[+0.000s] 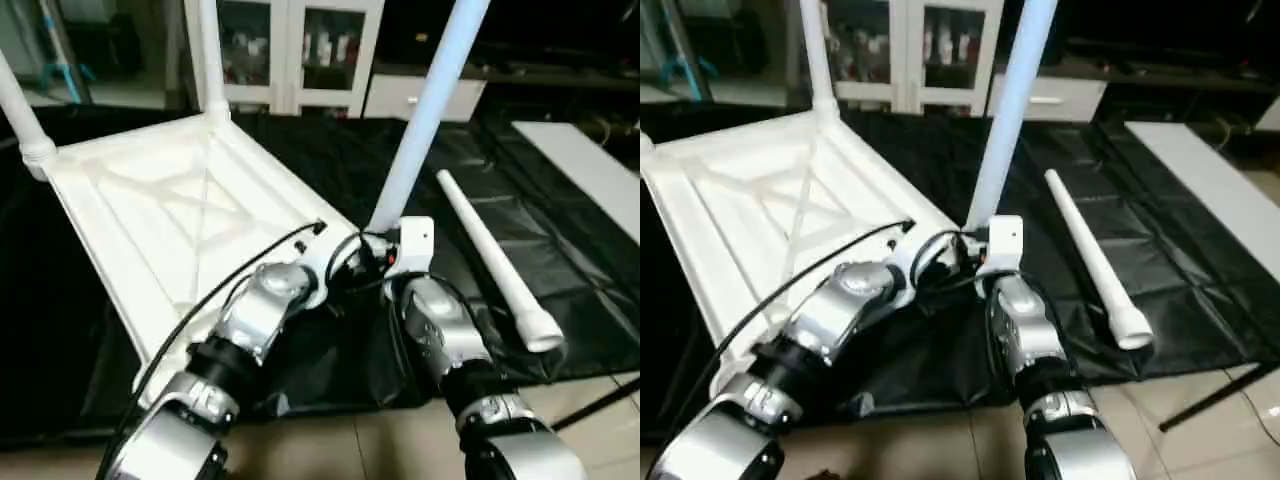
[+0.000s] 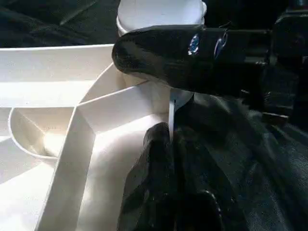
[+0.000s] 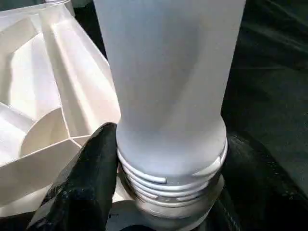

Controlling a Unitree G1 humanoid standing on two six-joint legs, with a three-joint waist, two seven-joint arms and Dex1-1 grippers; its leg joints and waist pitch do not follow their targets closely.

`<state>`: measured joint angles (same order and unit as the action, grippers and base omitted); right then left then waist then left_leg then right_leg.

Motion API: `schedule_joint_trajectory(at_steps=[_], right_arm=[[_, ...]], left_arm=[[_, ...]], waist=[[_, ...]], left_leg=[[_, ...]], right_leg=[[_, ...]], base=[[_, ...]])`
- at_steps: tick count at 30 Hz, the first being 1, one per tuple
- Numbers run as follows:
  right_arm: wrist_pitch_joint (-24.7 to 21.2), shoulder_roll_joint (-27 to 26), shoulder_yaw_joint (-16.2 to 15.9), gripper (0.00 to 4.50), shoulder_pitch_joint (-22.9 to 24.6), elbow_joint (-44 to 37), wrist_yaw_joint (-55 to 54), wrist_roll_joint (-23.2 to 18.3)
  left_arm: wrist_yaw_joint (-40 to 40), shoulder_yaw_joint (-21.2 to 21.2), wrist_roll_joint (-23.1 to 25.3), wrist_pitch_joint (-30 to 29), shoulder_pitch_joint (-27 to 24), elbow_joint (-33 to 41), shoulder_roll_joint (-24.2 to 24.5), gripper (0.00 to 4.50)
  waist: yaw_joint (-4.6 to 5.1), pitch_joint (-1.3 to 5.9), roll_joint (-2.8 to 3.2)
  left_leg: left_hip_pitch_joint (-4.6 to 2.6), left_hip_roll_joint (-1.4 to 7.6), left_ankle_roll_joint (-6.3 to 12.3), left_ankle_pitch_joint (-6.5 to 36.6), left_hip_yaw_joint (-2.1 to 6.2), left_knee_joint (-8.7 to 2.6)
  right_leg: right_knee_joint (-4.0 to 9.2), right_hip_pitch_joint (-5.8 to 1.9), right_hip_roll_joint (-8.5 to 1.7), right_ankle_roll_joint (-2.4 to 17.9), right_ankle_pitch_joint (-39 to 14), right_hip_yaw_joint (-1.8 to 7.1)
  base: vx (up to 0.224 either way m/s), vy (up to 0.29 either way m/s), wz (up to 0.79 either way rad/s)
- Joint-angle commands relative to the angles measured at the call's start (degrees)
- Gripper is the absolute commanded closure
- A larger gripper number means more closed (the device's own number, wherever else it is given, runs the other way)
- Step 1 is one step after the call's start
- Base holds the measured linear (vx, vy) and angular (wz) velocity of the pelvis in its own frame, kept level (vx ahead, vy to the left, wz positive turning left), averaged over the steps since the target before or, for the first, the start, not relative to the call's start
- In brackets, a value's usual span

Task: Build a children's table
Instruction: Rotate leg to tighten

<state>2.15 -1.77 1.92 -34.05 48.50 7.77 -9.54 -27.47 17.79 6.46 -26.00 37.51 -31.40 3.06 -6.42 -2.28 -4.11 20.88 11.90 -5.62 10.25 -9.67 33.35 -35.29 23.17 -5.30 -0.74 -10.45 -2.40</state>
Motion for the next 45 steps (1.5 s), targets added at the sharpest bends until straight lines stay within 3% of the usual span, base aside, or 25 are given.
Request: schedule_joint_trajectory(at_steps=[1,6,7,9,11,13,14,18,19,23,26,27,31,35,42,44,45], right_arm=[[1.62,-1.78,-1.30,1.75,0.10,1.41,0.90,0.61],[5.23,-0.49,-1.06,1.75,0.18,1.54,1.08,1.72],[5.75,0.14,-1.10,1.40,0.43,0.82,1.45,2.09],[5.54,1.34,-0.60,1.05,0.94,-1.18,3.95,1.43],[5.13,1.98,-0.47,1.03,1.13,-2.13,5.09,1.10],[4.41,3.13,-0.60,0.84,1.37,-3.39,6.85,0.86],[2.04,6.35,-1.48,0.72,2.07,-6.36,12.03,0.39],[-1.11,11.42,-3.98,0.40,3.65,-10.19,22.35,-0.05],[-2.26,14.59,-5.98,0.40,4.91,-12.88,29.88,-0.14],[-4.67,18.78,-8.55,0.04,6.54,-16.86,39.36,-1.09],[-7.47,22.75,-10.68,0.04,7.62,-19.87,47.59,-2.66],[-8.56,23.81,-11.18,0.04,7.79,-20.53,50.51,-3.23],[-10.44,25.68,-12.41,0.04,8.05,-21.97,56.48,-4.42],[-11.93,26.78,-13.92,0.04,8.43,-24.12,60.19,-5.04],[-11.94,27.43,-16.11,0.04,8.75,-25.13,63.03,-3.29],[-11.93,27.40,-16.83,0.04,9.20,-25.22,63.59,-2.96],[-11.99,27.33,-16.88,0.20,9.30,-25.31,63.57,-2.90]], left_arm=[[4.49,-2.90,0.05,2.57,1.02,-2.16,0.28,4.50],[2.24,-2.47,0.03,2.82,0.33,-1.71,1.38,4.50],[0.83,-2.00,-0.02,2.56,-0.14,-0.99,1.87,4.50],[-2.34,-0.80,-0.25,2.29,-1.39,0.93,3.19,4.50],[-3.82,-0.20,-0.38,2.08,-2.02,1.88,3.89,4.50],[-5.92,0.70,-0.51,1.31,-2.92,3.21,5.00,4.50],[-11.30,3.15,-0.73,-0.26,-5.24,6.77,8.13,4.50],[-18.28,6.06,-1.30,-1.02,-8.14,11.58,12.45,4.50],[-22.16,7.53,-1.62,-1.30,-9.57,14.42,15.01,4.50],[-27.43,9.55,-2.21,-1.18,-10.94,17.87,18.58,4.50],[-32.85,11.12,-3.74,-1.79,-12.21,22.08,22.20,4.50],[-34.82,11.76,-4.20,-2.23,-12.51,23.33,23.46,4.50],[-38.93,13.25,-4.95,-2.72,-12.93,25.58,25.93,4.50],[-40.60,14.02,-5.09,-3.17,-13.08,26.93,26.86,4.50],[-40.57,14.80,-4.81,-3.97,-12.57,27.21,26.36,4.50],[-40.38,14.81,-4.60,-3.88,-12.22,26.84,25.97,4.50],[-40.31,14.79,-4.54,-3.89,-12.15,26.79,25.90,4.50]], waist=[[-0.14,3.54,0.46],[-0.07,3.21,0.53],[-0.07,3.20,0.50],[-0.09,3.32,0.63],[0.13,3.31,0.51],[0.26,3.32,0.57],[0.33,3.33,0.48],[0.36,3.20,0.78],[0.18,3.19,0.77],[-0.36,2.81,0.74],[-0.41,2.72,0.76],[-0.38,2.65,0.46],[-0.51,2.78,0.40],[-0.96,2.86,0.22],[-1.58,2.92,0.42],[-1.61,2.95,0.24],[-1.66,2.97,0.26]], left_leg=[[-0.36,0.49,0.38,10.48,-0.28,-4.04],[-0.45,0.60,0.06,14.18,-0.33,-4.37],[-0.40,0.60,-0.01,14.64,-0.29,-4.43],[-0.27,0.64,0.07,13.69,-0.25,-4.39],[0.11,0.58,0.71,11.65,-0.22,-4.36],[0.00,0.63,0.88,11.44,-0.24,-4.33],[-0.10,0.66,1.50,10.86,-0.29,-4.17],[-0.22,0.88,1.98,10.97,-0.41,-4.23],[-0.39,0.99,2.01,11.22,-0.38,-4.25],[-0.58,1.15,1.66,14.09,-0.42,-4.57],[-0.64,1.18,1.04,16.57,-0.28,-4.80],[-0.65,1.18,0.94,16.87,-0.32,-4.82],[-0.67,1.15,0.94,15.39,-0.35,-4.69],[-0.65,1.11,1.03,13.28,-0.42,-4.58],[-0.80,1.08,0.37,13.80,-0.45,-4.56],[-0.75,1.06,0.36,13.95,-0.44,-4.51],[-0.71,1.04,0.34,13.65,-0.41,-4.53]], right_leg=[[3.42,-2.44,-1.95,10.16,-3.34,1.33],[4.06,-2.31,-2.13,9.68,-8.56,1.39],[4.18,-2.31,-2.19,9.25,-9.78,1.41],[4.03,-2.42,-2.27,9.05,-9.09,1.42],[3.72,-2.67,-2.10,9.42,-6.03,1.36],[3.71,-2.67,-2.10,9.60,-5.76,1.34],[3.62,-2.78,-2.02,10.15,-4.93,1.31],[3.57,-2.56,-1.95,11.27,-4.18,1.36],[3.61,-2.65,-1.89,11.68,-4.46,1.32],[3.97,-2.43,-1.94,11.45,-8.41,1.46],[4.31,-2.39,-2.06,10.73,-12.04,1.48],[4.36,-2.19,-2.08,10.65,-13.00,1.52],[4.20,-2.07,-2.10,11.18,-12.03,1.55],[3.91,-2.27,-2.04,11.50,-9.84,1.50],[3.97,-2.17,-2.07,11.44,-10.23,1.55],[3.97,-2.26,-2.07,11.38,-10.17,1.54],[3.95,-2.30,-2.07,11.33,-10.02,1.53]], base=[[0.000,0.000,0.00],[0.000,0.000,0.00],[0.000,0.000,0.00],[0.000,0.000,0.00],[0.000,0.000,0.00],[0.000,0.000,0.00],[0.000,0.000,0.00],[0.000,0.000,0.00],[0.000,0.000,0.00],[0.000,0.000,0.00],[0.000,0.000,0.00],[0.000,0.000,0.00],[0.000,0.000,0.00],[0.000,0.000,0.00],[0.000,0.000,0.00],[0.000,0.000,0.00],[0.000,0.000,0.00]])
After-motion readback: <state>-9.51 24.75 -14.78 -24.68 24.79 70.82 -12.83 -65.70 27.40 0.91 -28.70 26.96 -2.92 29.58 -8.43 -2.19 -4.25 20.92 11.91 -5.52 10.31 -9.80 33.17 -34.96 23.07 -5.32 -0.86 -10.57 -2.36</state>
